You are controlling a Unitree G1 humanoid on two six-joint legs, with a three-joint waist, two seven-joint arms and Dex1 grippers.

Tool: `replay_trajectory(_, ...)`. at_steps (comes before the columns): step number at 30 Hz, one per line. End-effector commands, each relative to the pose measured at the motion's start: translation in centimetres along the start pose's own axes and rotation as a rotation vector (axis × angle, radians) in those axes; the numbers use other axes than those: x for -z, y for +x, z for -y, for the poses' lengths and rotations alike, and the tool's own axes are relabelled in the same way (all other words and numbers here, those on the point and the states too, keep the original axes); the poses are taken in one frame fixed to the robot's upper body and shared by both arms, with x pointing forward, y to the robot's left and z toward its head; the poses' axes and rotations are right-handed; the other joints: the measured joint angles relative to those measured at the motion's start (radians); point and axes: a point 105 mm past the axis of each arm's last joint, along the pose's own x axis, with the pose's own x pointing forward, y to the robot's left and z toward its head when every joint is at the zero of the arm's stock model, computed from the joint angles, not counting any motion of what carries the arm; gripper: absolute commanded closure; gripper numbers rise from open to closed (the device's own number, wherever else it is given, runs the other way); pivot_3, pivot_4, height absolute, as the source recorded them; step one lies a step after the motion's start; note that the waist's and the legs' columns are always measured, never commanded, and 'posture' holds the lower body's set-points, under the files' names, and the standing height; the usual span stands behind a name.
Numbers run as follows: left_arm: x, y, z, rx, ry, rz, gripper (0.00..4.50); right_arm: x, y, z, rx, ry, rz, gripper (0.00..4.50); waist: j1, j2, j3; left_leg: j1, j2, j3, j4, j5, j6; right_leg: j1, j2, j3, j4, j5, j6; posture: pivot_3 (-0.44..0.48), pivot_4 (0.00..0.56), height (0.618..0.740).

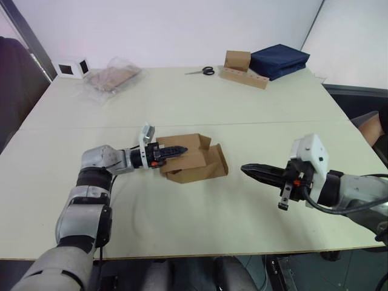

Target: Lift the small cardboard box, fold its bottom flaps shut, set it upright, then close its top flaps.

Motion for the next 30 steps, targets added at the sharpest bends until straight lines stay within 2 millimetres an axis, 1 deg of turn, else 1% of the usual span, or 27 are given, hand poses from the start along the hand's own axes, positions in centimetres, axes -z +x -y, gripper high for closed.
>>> replay_trajectory(1, -0.8, -0.6, 1.6, 0.034, 0.038, 0.009, 4.49, -1.0, 0.1, -0.3, -0.008, -0.046, 0.036, 4.5, -0.001, 0.0, 0.0, 0.0, 0.0, 0.0, 0.0, 0.0, 0.0, 0.0, 0.0, 0.0, 0.0, 0.0, 0.0, 0.0, 0.15, 0.74)
replay_trajectory(3, -1.1, -0.9, 2.1, 0.042, 0.062, 0.021, 4.49, -1.2, 0.1, 0.0, 0.001, -0.049, 0.047, 4.5, 0.0, 0.0, 0.0, 0.0, 0.0, 0.0, 0.0, 0.0, 0.0, 0.0, 0.0, 0.0, 0.0, 0.0, 0.0, 0.0, 0.15, 0.74)
replay_trajectory(6, -2.0, -1.3, 4.7, 0.126, 0.19, 0.065, 4.49, -1.8, 0.2, 0.9, 0.045, -0.054, 0.09, 4.5, -0.002, 0.0, 0.0, 0.0, 0.0, 0.0, 0.0, 0.0, 0.0, 0.0, 0.0, 0.0, 0.0, 0.0, 0.0, 0.0, 0.15, 0.74)
replay_trajectory(8, -1.9, -1.5, 6.4, 0.163, 0.3, 0.066, 4.49, -2.4, 0.3, 1.8, 0.096, -0.06, 0.132, 4.5, -0.001, 0.0, 0.0, 0.0, 0.001, 0.0, 0.0, 0.0, 0.0, 0.0, 0.0, 0.0, 0.0, 0.0, 0.0, 0.0, 0.15, 0.74)
replay_trajectory(9, -1.7, -1.5, 7.6, 0.19, 0.371, 0.059, 4.49, -3.2, 0.4, 2.8, 0.149, -0.065, 0.178, 4.5, -0.001, 0.0, 0.0, 0.0, 0.001, 0.0, 0.0, 0.0, -0.001, 0.0, 0.0, 0.0, 0.0, 0.0, 0.0, 0.0, 0.15, 0.74)
replay_trajectory(11, -1.2, -1.5, 9.2, 0.218, 0.504, 0.054, 4.49, -4.7, 0.6, 4.6, 0.248, -0.085, 0.266, 4.5, -0.002, 0.0, 0.0, 0.0, 0.001, 0.0, 0.0, 0.001, -0.001, 0.0, 0.0, 0.0, 0.0, 0.0, 0.0, 0.0, 0.15, 0.74)
replay_trajectory(13, -0.6, -1.4, 10.0, 0.234, 0.572, 0.04, 4.49, -6.0, 0.9, 6.1, 0.319, -0.09, 0.334, 4.5, -0.001, 0.0, 0.0, 0.0, 0.001, 0.0, 0.0, 0.002, -0.003, 0.0, -0.001, 0.001, 0.0, 0.0, 0.0, 0.0, 0.15, 0.74)
replay_trajectory(16, -0.2, -1.3, 10.3, 0.222, 0.68, 0.032, 4.49, -7.3, 1.9, 7.4, 0.359, -0.098, 0.403, 4.5, 0.0, 0.0, 0.0, 0.0, 0.001, 0.0, -0.001, 0.002, -0.003, -0.001, 0.0, 0.0, 0.001, 0.0, 0.0, 0.0, 0.15, 0.74)
replay_trajectory(20, -0.3, -1.1, 10.9, 0.219, 0.777, 0.052, 4.49, -8.0, 4.1, 7.9, 0.343, -0.117, 0.435, 4.5, 0.0, 0.0, 0.0, 0.0, 0.001, 0.0, -0.001, 0.002, -0.003, -0.001, 0.0, 0.0, 0.0, 0.0, 0.0, 0.0, 0.15, 0.74)
replay_trajectory(26, -0.5, -1.1, 11.1, 0.222, 0.834, 0.067, 4.49, -7.9, 6.4, 7.0, 0.261, -0.146, 0.442, 4.5, -0.002, 0.001, 0.0, 0.0, 0.0, 0.0, -0.001, 0.002, -0.003, -0.001, 0.0, 0.0, 0.0, 0.0, 0.0, 0.0, 0.15, 0.74)
replay_trajectory(30, -0.7, -1.1, 11.2, 0.222, 0.837, 0.074, 4.49, -8.0, 7.2, 6.2, 0.222, -0.146, 0.453, 4.5, -0.003, 0.001, 0.0, 0.0, 0.001, 0.0, -0.001, 0.002, -0.003, -0.002, 0.0, 0.0, 0.001, 0.0, 0.0, 0.0, 0.15, 0.74)
